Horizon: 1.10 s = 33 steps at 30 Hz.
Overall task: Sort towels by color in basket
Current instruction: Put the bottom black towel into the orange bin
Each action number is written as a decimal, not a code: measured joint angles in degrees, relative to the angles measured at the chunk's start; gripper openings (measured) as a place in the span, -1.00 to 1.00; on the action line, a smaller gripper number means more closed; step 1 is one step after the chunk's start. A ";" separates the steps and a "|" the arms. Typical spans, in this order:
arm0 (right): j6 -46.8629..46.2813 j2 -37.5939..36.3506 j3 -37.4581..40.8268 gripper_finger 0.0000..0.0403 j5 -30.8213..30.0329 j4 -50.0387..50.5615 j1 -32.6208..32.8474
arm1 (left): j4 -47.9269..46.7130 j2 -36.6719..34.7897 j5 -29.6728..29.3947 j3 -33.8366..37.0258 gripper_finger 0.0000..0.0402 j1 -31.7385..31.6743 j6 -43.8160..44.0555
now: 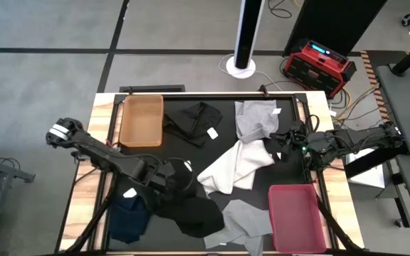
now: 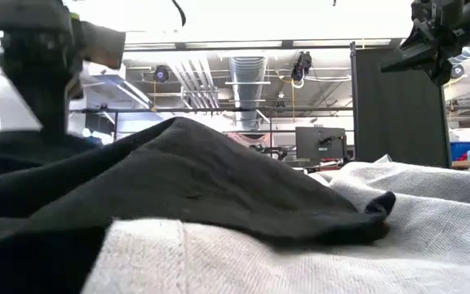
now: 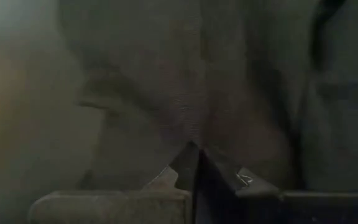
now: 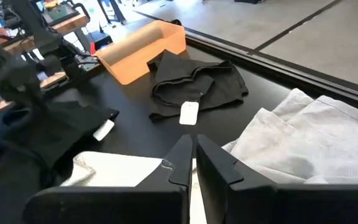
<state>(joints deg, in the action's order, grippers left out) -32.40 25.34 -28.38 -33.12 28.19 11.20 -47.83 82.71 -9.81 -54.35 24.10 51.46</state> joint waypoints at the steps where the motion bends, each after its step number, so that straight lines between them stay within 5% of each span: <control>1: 0.00 0.00 0.08 -0.94 -0.04 -0.03 0.00 | -0.03 -1.38 -1.33 0.00 -1.00 0.10 -0.02; 13: 0.00 0.00 0.33 -0.94 -1.55 -0.09 0.00 | 0.02 -13.44 -16.93 -0.11 -1.00 0.61 -5.58; 33: -0.01 0.00 0.70 -0.94 -1.55 -0.05 0.01 | 1.78 -20.26 -40.16 -8.57 -1.00 0.98 -14.64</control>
<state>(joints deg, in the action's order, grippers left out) -32.41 25.34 -27.68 -34.68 28.14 11.21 -46.05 62.46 -49.97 -62.92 25.08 36.82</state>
